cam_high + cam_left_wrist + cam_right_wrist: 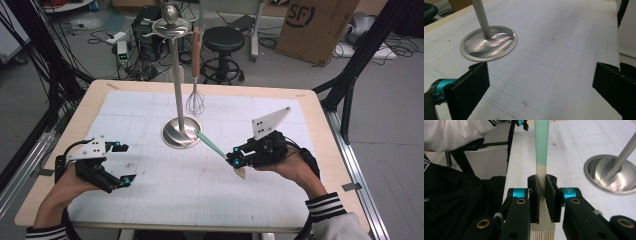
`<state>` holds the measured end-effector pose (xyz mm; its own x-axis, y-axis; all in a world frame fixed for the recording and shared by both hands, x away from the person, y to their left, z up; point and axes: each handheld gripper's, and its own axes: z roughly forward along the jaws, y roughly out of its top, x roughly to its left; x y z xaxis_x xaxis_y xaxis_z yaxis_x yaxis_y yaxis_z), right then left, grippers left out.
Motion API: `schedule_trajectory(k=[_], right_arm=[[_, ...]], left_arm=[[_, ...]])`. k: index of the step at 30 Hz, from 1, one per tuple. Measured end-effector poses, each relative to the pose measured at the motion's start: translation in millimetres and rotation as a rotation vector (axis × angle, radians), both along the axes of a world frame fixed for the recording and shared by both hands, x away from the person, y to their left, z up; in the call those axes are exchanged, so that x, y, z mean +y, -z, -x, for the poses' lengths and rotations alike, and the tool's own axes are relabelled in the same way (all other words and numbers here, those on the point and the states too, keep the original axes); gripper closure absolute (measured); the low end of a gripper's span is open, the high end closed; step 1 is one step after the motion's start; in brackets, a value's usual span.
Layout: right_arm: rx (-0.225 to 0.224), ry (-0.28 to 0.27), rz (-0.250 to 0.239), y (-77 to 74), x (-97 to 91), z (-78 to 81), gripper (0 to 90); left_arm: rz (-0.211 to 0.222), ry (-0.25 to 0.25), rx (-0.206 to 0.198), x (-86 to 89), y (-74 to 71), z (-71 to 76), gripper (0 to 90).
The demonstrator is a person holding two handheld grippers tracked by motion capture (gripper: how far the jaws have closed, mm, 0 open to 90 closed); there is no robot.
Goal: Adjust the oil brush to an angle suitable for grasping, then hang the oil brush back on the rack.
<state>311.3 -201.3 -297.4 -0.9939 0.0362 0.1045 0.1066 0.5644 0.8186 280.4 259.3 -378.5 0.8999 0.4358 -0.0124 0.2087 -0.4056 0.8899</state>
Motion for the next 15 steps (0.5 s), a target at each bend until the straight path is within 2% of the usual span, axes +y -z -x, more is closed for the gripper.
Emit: schedule_trajectory(k=[2, 6, 8, 9, 11, 15], right_arm=[[-0.023, -0.002, -0.011, -4.8, 3.8, -0.9, 82.3], [-0.036, -0.010, -0.047, -10.0, 9.3, -0.1, 82.4], [-0.011, -0.014, -0.037, -12.1, 10.8, 1.9, 82.4], [-0.043, -0.011, -0.053, -12.4, 12.1, -0.2, 82.4], [-0.029, -0.002, -0.061, -14.0, 12.7, 0.0, 82.4], [-0.041, -0.003, -0.068, -15.5, 14.0, -1.1, 82.4]], left_arm=[[-0.003, 0.000, -0.002, 0.1, 0.0, -0.2, 1.7], [0.004, 0.002, 0.000, 0.0, -0.2, 0.2, 1.6], [0.004, 0.001, 0.000, 0.2, -0.3, 0.4, 1.7], [0.001, 0.000, -0.003, 0.5, -0.5, 0.4, 1.7], [0.005, -0.002, 0.000, 0.2, -0.6, 0.9, 1.7], [0.027, 0.019, -0.008, -0.6, -3.0, 1.5, 1.7]])
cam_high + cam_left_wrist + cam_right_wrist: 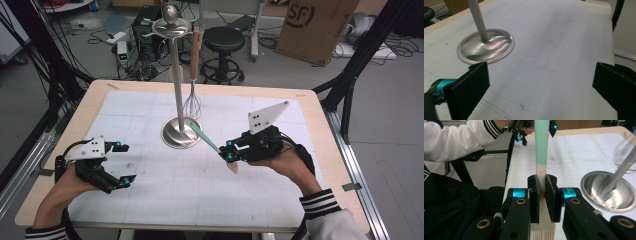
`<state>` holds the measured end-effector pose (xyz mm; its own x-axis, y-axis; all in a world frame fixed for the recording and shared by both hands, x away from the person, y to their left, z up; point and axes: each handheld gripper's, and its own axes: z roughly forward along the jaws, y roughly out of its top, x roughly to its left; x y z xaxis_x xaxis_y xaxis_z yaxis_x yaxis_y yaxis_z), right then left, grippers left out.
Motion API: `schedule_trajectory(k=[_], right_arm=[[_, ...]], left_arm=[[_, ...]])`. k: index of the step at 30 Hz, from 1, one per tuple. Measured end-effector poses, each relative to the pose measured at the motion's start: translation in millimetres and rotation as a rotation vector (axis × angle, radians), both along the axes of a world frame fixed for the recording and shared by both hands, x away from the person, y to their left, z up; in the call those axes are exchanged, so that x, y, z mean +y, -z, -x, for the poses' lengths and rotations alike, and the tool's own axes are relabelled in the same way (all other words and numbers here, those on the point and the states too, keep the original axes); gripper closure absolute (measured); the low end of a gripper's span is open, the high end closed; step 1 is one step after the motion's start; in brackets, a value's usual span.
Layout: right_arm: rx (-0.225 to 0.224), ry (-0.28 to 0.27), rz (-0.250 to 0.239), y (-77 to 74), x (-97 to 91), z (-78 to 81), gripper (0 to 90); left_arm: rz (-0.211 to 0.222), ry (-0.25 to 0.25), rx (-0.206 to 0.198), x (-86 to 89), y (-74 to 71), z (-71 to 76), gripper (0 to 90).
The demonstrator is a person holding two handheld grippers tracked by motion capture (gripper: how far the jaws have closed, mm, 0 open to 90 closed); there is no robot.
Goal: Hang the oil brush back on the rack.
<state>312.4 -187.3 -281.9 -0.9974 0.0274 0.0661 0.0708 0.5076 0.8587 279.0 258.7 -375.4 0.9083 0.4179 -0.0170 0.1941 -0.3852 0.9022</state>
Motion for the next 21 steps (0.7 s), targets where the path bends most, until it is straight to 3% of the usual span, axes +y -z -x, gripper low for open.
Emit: schedule_trajectory(k=[4, 5, 6, 7, 8, 9, 12, 21], right_arm=[[0.006, -0.014, -0.002, -0.5, 2.4, -1.1, 82.4], [0.038, 0.004, 0.019, -2.0, 1.3, 1.3, 82.4], [0.003, 0.003, -0.011, -1.5, 3.0, -1.0, 82.4], [-0.002, -0.002, -0.013, -1.9, 3.1, -1.6, 82.4], [0.031, -0.001, 0.001, -3.0, 3.1, 0.4, 82.4], [-0.002, -0.026, -0.017, -3.0, 4.9, -2.3, 82.4], [-0.011, -0.004, -0.021, -6.3, 5.1, -2.0, 82.4], [-0.006, -0.008, -0.038, -10.0, 7.9, -3.1, 82.4]], left_arm=[[-0.001, 0.001, -0.009, -0.1, -2.5, 1.1, 1.6], [0.005, 0.005, -0.006, -0.2, -3.6, 1.8, 1.6], [0.013, 0.011, -0.002, -0.4, -4.9, 2.5, 1.7], [0.016, 0.013, -0.006, -0.4, -6.9, 2.7, 1.7], [0.020, 0.018, -0.011, -0.3, -8.8, 2.6, 1.7], [0.022, 0.021, -0.014, -0.4, -10.8, 2.8, 1.6], [0.037, 0.050, -0.009, -2.5, -16.4, 2.2, 1.6], [0.021, 0.145, -0.040, -24.7, -57.0, 1.8, 1.6]])
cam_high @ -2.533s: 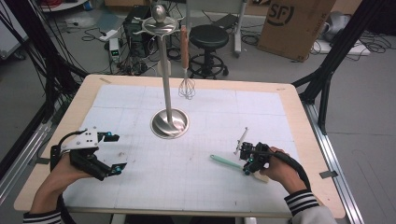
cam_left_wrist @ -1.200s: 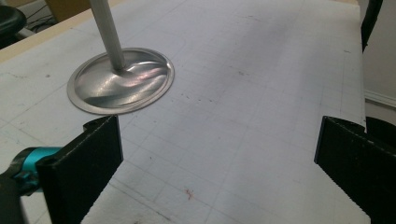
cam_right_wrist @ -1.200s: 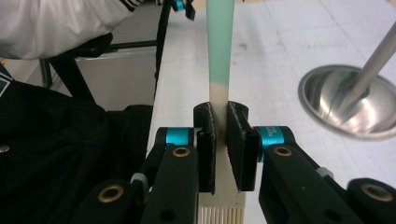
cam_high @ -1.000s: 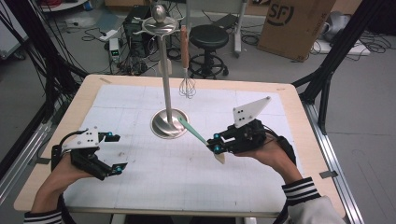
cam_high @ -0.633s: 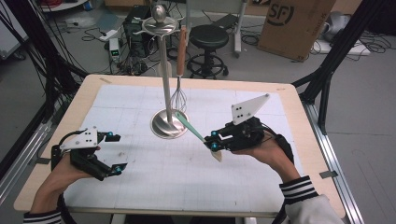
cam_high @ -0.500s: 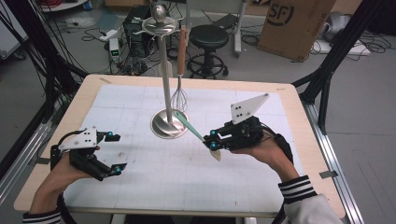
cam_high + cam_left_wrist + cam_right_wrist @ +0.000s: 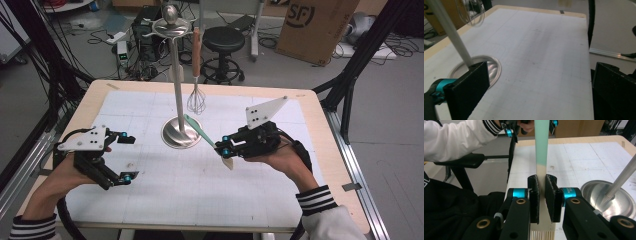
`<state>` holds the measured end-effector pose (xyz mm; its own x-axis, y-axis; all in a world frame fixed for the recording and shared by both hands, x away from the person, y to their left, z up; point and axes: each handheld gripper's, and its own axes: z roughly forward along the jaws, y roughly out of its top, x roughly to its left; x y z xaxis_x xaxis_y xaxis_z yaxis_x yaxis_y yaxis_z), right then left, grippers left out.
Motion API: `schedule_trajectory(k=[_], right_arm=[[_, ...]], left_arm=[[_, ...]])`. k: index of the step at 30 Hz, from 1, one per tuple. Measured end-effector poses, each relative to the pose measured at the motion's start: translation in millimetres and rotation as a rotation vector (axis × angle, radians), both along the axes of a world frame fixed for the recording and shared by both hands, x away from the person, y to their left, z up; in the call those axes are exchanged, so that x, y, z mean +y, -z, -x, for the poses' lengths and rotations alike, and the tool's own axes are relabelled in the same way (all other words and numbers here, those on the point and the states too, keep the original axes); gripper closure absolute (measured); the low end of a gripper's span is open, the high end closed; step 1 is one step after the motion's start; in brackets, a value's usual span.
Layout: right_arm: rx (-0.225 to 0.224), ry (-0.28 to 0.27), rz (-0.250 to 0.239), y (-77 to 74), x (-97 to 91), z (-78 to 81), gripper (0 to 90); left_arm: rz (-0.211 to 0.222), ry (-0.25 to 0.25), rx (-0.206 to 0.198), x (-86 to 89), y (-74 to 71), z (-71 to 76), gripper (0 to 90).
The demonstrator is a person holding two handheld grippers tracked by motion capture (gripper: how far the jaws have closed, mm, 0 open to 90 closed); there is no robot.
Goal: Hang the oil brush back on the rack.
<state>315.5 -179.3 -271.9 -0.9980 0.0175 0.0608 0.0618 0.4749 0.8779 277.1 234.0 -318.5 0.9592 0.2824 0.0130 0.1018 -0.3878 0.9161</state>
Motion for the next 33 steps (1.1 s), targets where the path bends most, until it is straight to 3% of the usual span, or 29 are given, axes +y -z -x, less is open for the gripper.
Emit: schedule_trajectory(k=[6, 10, 15, 24, 25, 29, 30, 33], right_arm=[[0.002, -0.001, -0.003, -0.4, 1.4, -1.3, 82.3], [0.029, -0.012, -0.020, -2.0, 2.8, -0.9, 82.3], [0.021, -0.015, -0.025, -5.1, 5.7, -1.6, 82.3], [0.025, -0.028, -0.050, -7.9, 10.7, -3.3, 82.3], [0.013, -0.028, -0.052, -8.1, 10.8, -4.1, 82.3], [0.033, -0.027, -0.071, -8.9, 12.7, -3.1, 82.3], [0.013, -0.033, -0.073, -9.1, 14.1, -4.0, 82.3], [0.012, -0.038, -0.079, -10.4, 16.3, -3.9, 82.3]], left_arm=[[-0.018, 0.063, -0.027, -18.8, -25.8, -3.7, 1.7], [-0.004, 0.093, -0.041, -28.2, -39.6, -3.9, 1.7], [0.001, 0.108, -0.050, -36.9, -53.7, -5.3, 1.7], [0.004, 0.143, -0.056, -55.8, -68.7, -12.0, 1.7], [0.010, 0.147, -0.056, -58.2, -70.2, -12.7, 1.7], [0.032, 0.163, -0.065, -65.6, -75.3, -15.4, 1.7], [0.038, 0.170, -0.066, -67.0, -76.5, -16.2, 1.7], [0.055, 0.177, -0.061, -70.7, -79.8, -17.8, 1.7]])
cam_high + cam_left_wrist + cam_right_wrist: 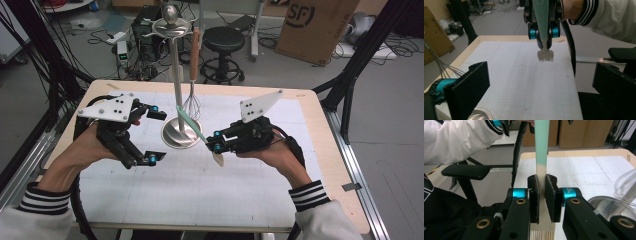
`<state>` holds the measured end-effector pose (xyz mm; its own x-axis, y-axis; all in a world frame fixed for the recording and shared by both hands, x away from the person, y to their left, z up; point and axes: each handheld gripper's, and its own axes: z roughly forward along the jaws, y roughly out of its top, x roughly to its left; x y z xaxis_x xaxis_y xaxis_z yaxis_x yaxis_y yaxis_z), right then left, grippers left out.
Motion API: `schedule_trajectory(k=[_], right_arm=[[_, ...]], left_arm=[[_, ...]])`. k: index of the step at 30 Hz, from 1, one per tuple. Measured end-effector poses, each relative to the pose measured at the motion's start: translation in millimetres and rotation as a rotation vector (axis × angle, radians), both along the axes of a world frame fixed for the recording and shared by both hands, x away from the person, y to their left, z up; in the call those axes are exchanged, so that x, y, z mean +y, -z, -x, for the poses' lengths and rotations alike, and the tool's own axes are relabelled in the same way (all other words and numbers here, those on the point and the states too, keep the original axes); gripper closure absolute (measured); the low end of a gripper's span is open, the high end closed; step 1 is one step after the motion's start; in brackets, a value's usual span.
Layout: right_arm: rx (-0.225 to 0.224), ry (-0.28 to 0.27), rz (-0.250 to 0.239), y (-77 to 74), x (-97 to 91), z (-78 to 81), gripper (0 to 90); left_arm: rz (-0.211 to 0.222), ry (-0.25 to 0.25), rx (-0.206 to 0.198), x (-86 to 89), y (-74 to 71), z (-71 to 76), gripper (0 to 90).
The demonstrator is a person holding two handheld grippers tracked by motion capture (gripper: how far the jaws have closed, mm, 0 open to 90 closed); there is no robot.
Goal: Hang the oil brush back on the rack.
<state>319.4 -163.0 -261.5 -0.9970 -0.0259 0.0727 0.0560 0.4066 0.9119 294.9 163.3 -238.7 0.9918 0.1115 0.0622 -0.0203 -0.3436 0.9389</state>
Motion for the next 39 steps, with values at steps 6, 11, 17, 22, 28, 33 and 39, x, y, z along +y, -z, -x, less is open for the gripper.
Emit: schedule_trajectory(k=[6, 11, 17, 22, 28, 33, 39], right_arm=[[0.007, -0.003, -0.008, -1.2, 2.5, -0.1, 82.3], [0.008, -0.009, -0.007, -1.5, 6.5, 0.0, 82.2], [0.005, -0.020, -0.017, -2.5, 9.1, 0.8, 82.2], [0.007, -0.015, -0.018, -2.2, 10.2, 0.6, 82.2], [0.015, -0.011, -0.026, -1.9, 11.5, -0.3, 82.2], [0.010, -0.008, -0.031, -1.1, 14.4, -1.8, 82.1], [0.016, -0.004, -0.030, -0.1, 15.9, -2.9, 82.1]], left_arm=[[-0.001, 0.008, -0.003, -10.0, -5.7, -2.5, 1.8], [0.001, 0.047, -0.011, -19.8, -9.3, -2.3, 8.6], [0.006, 0.059, -0.009, -26.7, -8.5, -3.5, 11.7], [0.022, 0.069, -0.009, -31.8, -7.9, -3.7, 18.3], [0.040, 0.077, 0.012, -34.8, -7.8, -6.8, 25.3], [0.061, 0.080, 0.021, -36.5, -7.4, -10.1, 32.4], [0.066, 0.099, 0.022, -35.5, -7.9, -10.6, 43.7]])
